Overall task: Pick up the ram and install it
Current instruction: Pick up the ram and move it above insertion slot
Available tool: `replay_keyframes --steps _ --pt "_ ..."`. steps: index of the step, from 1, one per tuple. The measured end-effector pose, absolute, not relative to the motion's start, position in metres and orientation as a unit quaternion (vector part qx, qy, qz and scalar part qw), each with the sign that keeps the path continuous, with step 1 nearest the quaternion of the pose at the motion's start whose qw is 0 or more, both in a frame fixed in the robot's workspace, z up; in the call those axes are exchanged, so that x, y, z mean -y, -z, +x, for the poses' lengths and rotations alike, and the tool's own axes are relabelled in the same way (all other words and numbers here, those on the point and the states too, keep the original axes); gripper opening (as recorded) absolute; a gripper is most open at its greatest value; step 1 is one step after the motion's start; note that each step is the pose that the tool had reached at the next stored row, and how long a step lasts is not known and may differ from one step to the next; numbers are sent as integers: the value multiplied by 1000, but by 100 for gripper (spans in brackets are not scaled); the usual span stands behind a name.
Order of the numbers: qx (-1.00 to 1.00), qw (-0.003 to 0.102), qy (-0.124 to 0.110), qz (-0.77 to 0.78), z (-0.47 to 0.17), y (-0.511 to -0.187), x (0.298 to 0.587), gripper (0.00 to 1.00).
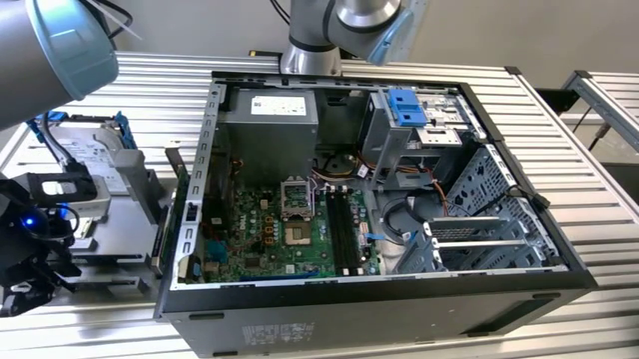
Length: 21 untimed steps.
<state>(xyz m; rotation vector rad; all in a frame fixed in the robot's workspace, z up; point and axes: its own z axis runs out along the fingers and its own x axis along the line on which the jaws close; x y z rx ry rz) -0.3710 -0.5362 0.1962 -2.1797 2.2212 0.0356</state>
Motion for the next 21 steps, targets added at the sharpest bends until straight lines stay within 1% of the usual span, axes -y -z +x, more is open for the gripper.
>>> replay_keyframes --steps 21 --pt "-714 15 -11 -700 -372 -196 536 0"
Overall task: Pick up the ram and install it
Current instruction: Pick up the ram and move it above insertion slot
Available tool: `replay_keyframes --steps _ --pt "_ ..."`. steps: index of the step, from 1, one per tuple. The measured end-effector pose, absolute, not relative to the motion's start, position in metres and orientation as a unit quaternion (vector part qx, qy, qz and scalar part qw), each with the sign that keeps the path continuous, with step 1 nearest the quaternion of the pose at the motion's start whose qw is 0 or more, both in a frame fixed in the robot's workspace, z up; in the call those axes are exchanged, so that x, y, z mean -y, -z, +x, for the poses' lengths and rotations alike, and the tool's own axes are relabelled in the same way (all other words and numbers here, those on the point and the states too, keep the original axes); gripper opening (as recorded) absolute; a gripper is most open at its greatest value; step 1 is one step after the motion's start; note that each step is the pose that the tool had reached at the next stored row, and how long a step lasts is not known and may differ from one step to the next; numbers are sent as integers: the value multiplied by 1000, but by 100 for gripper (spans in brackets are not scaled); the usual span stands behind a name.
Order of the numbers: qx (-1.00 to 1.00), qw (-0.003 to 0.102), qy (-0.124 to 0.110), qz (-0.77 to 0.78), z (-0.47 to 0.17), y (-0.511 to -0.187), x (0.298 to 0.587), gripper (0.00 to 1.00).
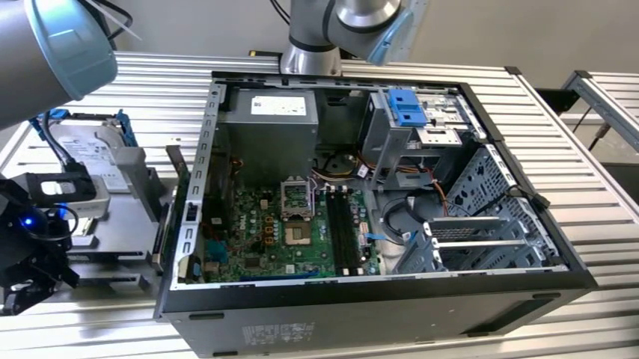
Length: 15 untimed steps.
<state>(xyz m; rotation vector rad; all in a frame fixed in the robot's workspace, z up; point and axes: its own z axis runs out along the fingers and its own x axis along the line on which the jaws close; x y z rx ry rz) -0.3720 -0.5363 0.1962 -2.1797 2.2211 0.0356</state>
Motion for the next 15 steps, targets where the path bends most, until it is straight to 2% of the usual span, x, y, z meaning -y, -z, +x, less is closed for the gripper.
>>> replay_keyframes --steps 15 --pt "-714 15 -11 -700 -372 -215 536 0"
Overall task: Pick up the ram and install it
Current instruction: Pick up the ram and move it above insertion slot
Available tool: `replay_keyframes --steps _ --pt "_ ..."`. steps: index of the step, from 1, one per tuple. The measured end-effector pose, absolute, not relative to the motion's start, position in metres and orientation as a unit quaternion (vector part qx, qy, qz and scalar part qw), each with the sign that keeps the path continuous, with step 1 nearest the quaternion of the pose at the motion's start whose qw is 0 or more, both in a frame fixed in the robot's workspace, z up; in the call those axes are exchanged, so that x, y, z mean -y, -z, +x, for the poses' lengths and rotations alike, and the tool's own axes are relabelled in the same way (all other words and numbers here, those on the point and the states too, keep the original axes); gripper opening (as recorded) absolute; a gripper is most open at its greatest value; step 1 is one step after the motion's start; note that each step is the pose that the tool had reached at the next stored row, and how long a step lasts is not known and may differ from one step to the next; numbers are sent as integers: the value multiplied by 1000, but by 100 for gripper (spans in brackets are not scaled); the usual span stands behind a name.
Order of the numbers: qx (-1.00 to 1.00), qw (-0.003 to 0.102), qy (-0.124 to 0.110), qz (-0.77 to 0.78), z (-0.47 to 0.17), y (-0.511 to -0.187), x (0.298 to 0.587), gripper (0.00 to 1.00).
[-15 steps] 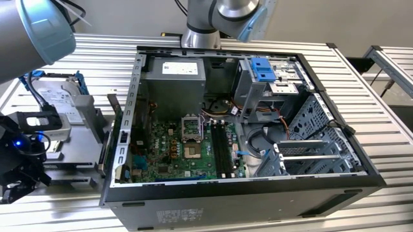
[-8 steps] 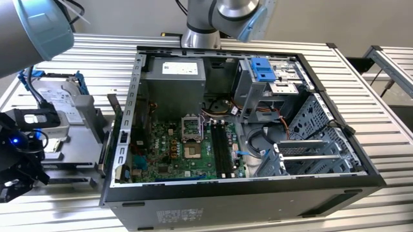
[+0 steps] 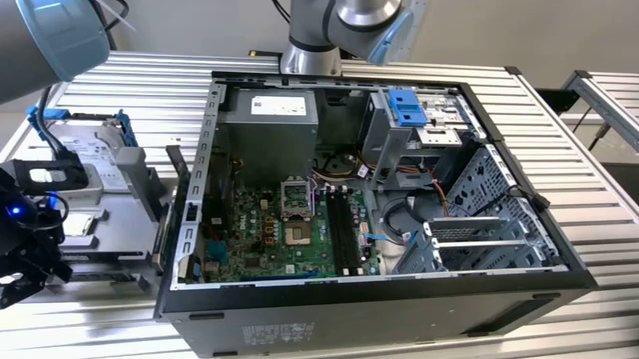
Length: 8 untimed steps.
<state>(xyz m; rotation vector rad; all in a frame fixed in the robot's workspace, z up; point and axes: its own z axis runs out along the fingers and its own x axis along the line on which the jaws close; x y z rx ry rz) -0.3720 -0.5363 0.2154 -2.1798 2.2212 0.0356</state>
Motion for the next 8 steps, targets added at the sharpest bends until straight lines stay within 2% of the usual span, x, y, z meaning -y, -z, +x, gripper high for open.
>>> replay_keyframes --steps 8 --pt "-714 15 -11 -700 -372 -224 536 0"
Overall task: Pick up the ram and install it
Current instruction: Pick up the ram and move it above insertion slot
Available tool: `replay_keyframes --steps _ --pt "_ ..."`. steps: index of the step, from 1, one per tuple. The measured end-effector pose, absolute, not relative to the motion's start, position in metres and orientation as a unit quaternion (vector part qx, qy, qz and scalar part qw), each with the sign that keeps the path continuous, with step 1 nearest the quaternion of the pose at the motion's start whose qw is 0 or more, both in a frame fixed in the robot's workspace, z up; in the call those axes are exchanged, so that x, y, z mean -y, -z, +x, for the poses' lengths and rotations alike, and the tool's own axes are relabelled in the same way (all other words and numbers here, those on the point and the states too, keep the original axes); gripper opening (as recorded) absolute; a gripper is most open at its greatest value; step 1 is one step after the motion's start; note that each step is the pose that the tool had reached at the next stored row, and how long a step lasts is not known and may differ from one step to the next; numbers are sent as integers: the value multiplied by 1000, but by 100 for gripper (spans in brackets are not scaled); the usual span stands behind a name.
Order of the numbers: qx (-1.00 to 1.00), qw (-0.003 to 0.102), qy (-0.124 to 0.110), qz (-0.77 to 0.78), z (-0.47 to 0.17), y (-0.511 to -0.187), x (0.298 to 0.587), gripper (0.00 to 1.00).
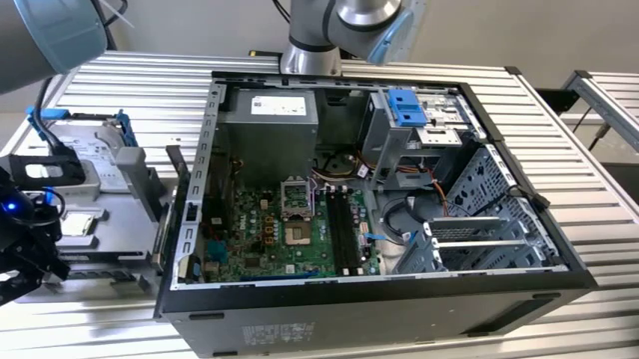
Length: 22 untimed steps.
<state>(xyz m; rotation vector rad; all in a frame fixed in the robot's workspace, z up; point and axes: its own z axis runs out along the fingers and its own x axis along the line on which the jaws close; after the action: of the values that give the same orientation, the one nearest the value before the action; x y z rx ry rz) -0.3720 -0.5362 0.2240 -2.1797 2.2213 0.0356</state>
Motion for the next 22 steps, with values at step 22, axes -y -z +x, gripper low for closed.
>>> replay_keyframes --steps 22 --pt "-723 15 -12 -691 -372 -260 536 0"
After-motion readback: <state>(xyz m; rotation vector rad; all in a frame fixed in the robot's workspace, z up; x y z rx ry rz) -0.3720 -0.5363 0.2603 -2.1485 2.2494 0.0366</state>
